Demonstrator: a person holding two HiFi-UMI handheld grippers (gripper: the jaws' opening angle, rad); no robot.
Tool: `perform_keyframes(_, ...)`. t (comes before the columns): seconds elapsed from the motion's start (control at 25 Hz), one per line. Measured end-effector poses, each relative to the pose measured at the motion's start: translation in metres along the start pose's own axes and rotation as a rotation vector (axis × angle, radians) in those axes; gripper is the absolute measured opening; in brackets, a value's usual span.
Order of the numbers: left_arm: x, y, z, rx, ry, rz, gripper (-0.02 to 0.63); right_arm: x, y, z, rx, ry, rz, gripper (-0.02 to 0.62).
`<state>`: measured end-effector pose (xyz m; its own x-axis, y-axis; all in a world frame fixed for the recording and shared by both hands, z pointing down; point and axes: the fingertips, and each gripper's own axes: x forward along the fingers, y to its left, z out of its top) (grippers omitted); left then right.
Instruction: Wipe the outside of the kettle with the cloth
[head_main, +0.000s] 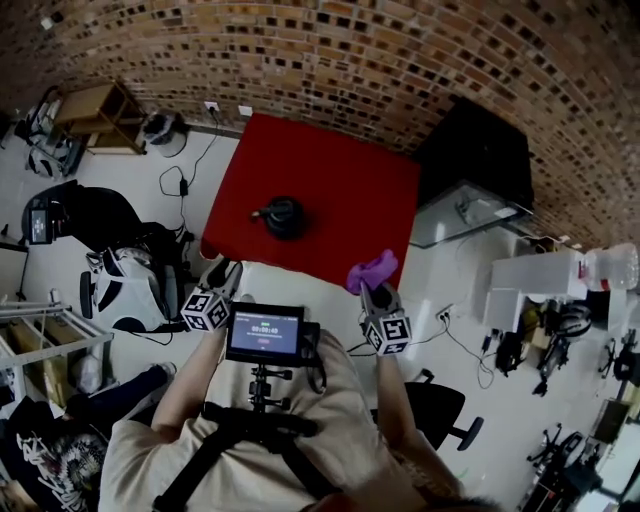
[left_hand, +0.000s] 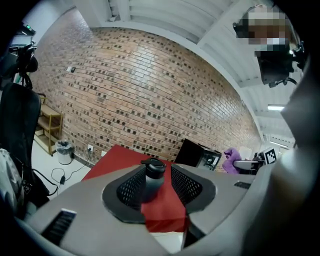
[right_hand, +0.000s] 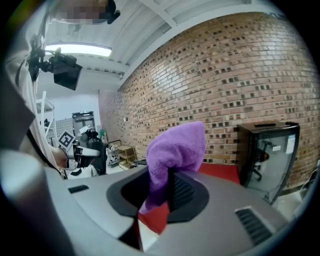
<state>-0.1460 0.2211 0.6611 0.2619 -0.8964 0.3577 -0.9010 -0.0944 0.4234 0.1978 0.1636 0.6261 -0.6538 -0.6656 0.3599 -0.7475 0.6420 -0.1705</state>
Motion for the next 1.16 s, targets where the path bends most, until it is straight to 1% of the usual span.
perform_keyframes(0.12,0.005,0.009,0.006,0.034,0.019,-0.020,0.160,0.002,0.004,-0.001,0.026,-0.008,-0.033,0.095)
perform_keyframes(0.24,0.008,0.017,0.015,0.070,0.035,-0.035,0.160,0.007,0.011,-0.001,0.077,-0.020,-0.059,0.094)
perform_keyframes(0.4,0.013,0.025,0.019,0.071,0.053,-0.058,0.160,0.017,0.018,0.000,0.094,-0.021,-0.082,0.093)
perform_keyframes(0.6,0.017,0.034,0.015,0.095,0.107,-0.097,0.160,0.022,0.028,0.000,0.117,-0.027,-0.119,0.093)
perform_keyframes(0.76,0.024,0.034,0.019,0.113,0.124,-0.135,0.160,0.023,0.033,0.000,0.122,-0.042,-0.140,0.094)
perform_keyframes(0.96,0.027,0.028,0.014,0.102,0.143,-0.167,0.160,0.019,0.038,-0.003,0.138,-0.047,-0.156,0.094)
perform_keyframes(1.16,0.028,0.027,0.013,0.094,0.148,-0.176,0.158,0.019,0.043,-0.002,0.149,-0.046,-0.161,0.093)
